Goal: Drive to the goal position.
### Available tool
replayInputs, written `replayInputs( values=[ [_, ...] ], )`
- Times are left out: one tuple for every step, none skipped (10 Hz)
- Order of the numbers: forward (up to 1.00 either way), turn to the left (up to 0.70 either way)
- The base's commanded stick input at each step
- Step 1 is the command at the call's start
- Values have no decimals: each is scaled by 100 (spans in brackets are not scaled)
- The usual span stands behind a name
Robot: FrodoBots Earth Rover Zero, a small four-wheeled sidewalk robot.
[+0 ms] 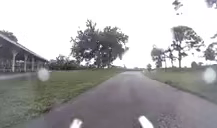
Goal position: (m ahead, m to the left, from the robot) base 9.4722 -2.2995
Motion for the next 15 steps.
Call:
replayInputs(
  values=[
    [70,-29],
    [70,-32],
    [70,-34],
    [70,-11],
    [70,0],
    [70,0],
    [70,0],
    [70,0],
    [70,0],
    [70,0],
    [70,0],
    [70,0],
    [70,0],
    [70,0],
    [70,0]
  ],
)
